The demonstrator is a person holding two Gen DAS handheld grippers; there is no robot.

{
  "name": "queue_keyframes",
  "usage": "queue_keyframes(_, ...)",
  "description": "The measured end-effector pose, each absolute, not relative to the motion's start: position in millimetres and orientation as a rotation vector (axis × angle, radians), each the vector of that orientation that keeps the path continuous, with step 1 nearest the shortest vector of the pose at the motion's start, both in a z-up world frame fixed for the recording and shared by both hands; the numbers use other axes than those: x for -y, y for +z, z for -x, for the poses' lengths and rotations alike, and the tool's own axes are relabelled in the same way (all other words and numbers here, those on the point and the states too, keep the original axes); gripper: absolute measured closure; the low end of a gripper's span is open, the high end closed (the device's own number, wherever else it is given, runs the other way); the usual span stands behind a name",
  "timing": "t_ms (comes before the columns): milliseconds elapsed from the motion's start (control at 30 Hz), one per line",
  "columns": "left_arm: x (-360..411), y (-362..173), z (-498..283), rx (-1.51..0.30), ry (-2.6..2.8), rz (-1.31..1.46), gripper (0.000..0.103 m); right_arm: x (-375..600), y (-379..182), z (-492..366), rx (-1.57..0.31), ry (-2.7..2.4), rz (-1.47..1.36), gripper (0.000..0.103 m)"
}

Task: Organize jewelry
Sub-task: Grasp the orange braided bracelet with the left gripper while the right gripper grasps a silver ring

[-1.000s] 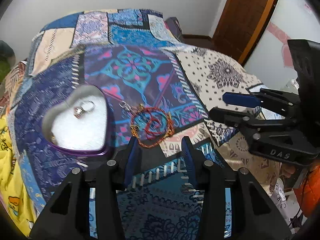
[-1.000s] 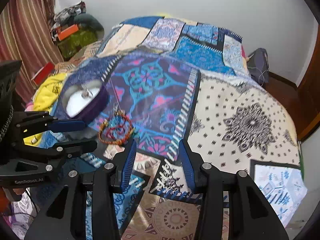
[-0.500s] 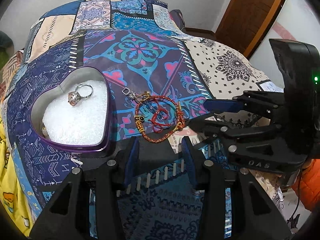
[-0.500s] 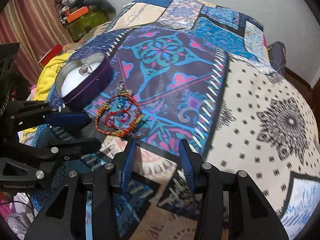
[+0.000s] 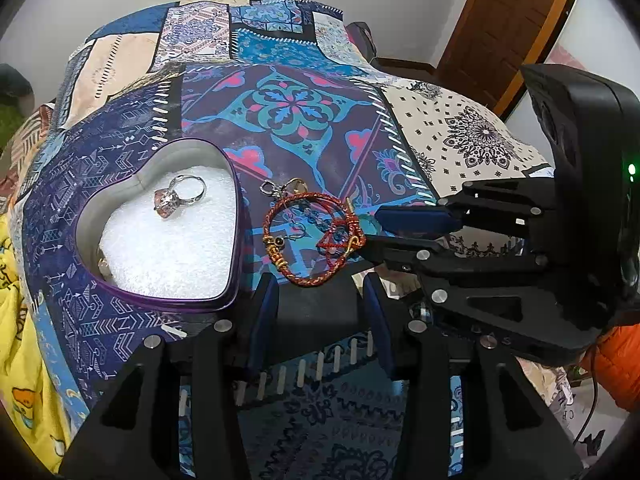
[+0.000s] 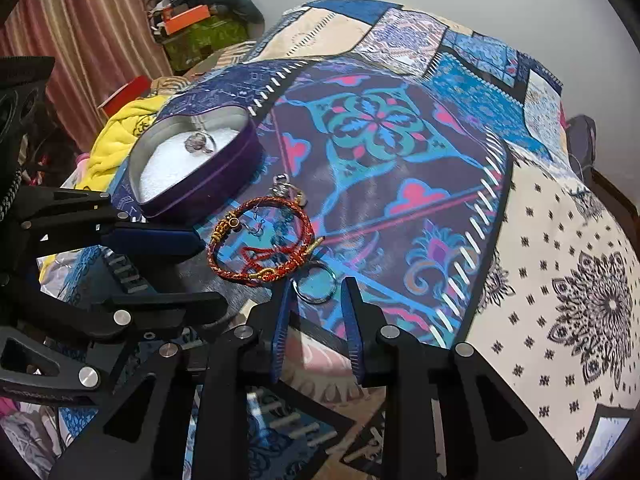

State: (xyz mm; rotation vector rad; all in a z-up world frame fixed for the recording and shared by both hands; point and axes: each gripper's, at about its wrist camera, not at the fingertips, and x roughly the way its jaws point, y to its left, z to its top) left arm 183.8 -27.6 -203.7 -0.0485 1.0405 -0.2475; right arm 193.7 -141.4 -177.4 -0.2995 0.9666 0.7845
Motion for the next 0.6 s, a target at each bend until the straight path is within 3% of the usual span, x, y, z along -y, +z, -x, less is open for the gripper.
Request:
queue_keyframes(333,19.2,-206.5,-192.6,-1.042,-0.207,0.051,0.059,154.1,-172.8,-194.5,-0.981,0.755,0.259,0.084)
queue_keyframes(500,35.9,-210.3,-196.0,-1.04,-0.228,-0.021,0.038,171.9,-163.2,-193.1,-0.961,0.72,0.223,0.084)
queue_keyframes(600,45.4,-214.2,-199.3,-1.033,-0.211,-0.077,0.036,183.7,-159.5,-194.5,-0.953,0.695,0.196,0.084)
